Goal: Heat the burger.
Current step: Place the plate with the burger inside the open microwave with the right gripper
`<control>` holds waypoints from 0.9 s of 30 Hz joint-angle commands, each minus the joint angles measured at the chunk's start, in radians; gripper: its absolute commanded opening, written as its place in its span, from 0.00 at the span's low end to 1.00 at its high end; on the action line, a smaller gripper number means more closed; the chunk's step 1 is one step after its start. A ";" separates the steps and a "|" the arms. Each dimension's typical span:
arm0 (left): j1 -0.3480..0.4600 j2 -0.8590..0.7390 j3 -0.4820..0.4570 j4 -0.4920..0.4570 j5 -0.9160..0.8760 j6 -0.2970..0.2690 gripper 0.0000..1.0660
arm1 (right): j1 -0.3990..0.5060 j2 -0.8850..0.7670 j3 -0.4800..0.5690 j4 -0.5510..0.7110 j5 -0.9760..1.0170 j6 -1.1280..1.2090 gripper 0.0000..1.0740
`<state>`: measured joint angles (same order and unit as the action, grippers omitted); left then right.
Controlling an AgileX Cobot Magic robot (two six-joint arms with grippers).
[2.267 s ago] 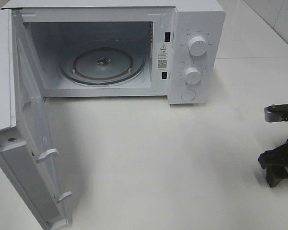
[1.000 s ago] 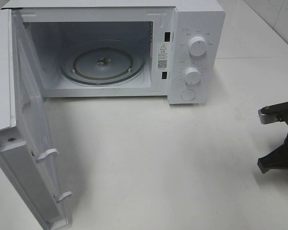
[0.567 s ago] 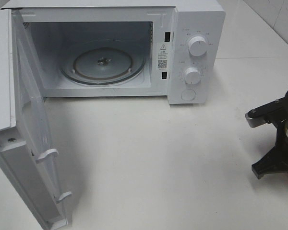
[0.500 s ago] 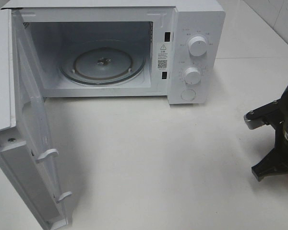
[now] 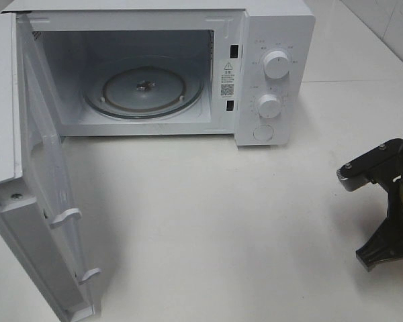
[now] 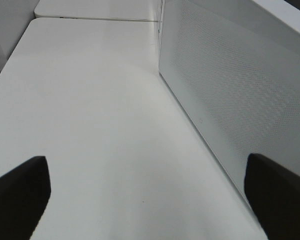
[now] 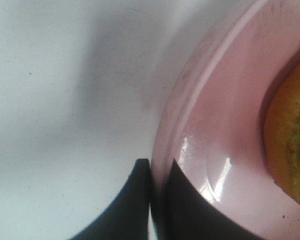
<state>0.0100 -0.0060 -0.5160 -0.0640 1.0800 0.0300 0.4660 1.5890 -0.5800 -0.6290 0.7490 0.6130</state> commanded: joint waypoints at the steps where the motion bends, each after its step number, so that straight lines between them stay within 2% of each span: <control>1: -0.005 -0.017 -0.001 -0.004 -0.010 -0.002 0.92 | 0.059 -0.053 0.004 -0.047 0.083 0.008 0.00; 10: -0.005 -0.017 -0.001 -0.004 -0.010 -0.002 0.92 | 0.178 -0.088 0.004 -0.044 0.135 0.007 0.00; 15: -0.005 -0.017 -0.001 -0.004 -0.010 -0.002 0.92 | 0.298 -0.088 0.004 -0.035 0.171 0.007 0.00; 16: -0.005 -0.017 -0.001 -0.004 -0.010 -0.002 0.92 | 0.298 -0.088 0.004 -0.035 0.171 0.007 0.00; 18: -0.005 -0.017 -0.001 -0.004 -0.010 -0.002 0.92 | 0.363 -0.088 0.004 -0.024 0.185 0.007 0.00; 19: -0.005 -0.017 -0.001 -0.004 -0.010 -0.002 0.92 | 0.363 -0.088 0.004 -0.024 0.185 0.007 0.00; 27: -0.005 -0.017 -0.001 -0.004 -0.010 -0.002 0.92 | 0.530 -0.088 0.004 -0.005 0.188 0.011 0.00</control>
<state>0.0100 -0.0060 -0.5160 -0.0640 1.0800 0.0300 0.9710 1.5080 -0.5780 -0.5910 0.8860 0.6140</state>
